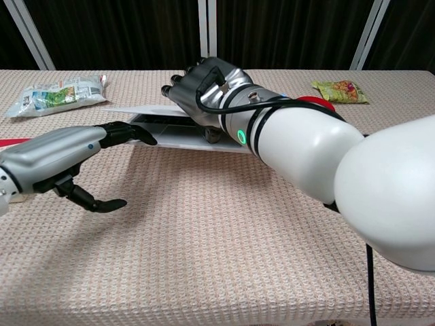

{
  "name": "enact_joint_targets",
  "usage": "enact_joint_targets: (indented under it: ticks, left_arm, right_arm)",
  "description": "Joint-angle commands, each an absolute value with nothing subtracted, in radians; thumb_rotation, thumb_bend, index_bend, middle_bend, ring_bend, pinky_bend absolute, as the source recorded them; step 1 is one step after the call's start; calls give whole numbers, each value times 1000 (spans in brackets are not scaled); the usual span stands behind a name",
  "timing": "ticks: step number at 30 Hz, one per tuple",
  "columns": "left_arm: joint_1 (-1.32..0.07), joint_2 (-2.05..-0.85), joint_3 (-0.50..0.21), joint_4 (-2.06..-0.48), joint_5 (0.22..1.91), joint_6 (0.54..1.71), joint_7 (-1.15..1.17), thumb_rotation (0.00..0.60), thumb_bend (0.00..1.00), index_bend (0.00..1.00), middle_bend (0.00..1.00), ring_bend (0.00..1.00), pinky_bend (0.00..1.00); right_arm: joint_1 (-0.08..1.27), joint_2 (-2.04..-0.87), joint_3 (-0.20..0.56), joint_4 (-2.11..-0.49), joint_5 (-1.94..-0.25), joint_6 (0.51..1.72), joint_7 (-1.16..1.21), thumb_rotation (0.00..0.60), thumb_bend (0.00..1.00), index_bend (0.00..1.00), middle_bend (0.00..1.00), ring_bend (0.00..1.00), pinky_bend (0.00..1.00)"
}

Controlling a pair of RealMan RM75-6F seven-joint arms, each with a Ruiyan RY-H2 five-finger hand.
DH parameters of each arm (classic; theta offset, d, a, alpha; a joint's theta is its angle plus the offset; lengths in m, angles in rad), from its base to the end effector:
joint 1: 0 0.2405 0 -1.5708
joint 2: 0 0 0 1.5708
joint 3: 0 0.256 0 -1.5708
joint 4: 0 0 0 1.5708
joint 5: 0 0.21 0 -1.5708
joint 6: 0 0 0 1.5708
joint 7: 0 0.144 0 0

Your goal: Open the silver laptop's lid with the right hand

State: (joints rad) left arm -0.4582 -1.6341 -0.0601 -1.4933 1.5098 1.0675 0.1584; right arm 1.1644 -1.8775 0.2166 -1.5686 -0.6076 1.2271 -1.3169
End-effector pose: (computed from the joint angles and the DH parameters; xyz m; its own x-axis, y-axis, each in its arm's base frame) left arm -0.1771 0.2461 -0.0470 0.3161 0.3268 0.8907 0.8851 -0.4397 -0.1528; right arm 0.0099 -0.3086 -0.0952 0.8430 0.0040 0.5379 -0.4581 -0.5190 0.7217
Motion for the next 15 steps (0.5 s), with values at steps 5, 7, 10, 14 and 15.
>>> enact_joint_targets:
  ticks: [5,7,10,14,15]
  left_arm:
    - [-494,-1641,-69,-1486,1453,1008,222,600,216,162,87,13,82]
    - [-504,-1639,-71,-1490,1428,987,246,600,216,161,87,13,82]
    - [-517,-1632,-76,-1500,1394,963,266,600,216,158,87,13,82]
    - [-531,-1625,-81,-1507,1355,943,293,600,216,158,87,13,81]
    - [-535,-1623,-82,-1508,1345,936,297,600,216,158,87,13,80]
  right_arm:
    - [1166,-1880,218,-1560,-609,1234,-1312,600,697,0,0,0,0]
    - [1166,-1881,220,-1556,-611,1238,-1309,600,696,0,0,0,0]
    - [1164,-1884,223,-1549,-608,1239,-1301,600,697,0,0,0,0]
    - [1164,-1890,231,-1531,-594,1233,-1292,600,696,0,0,0,0]
    - [1165,-1891,235,-1529,-590,1230,-1290,600,696,0,0,0,0]
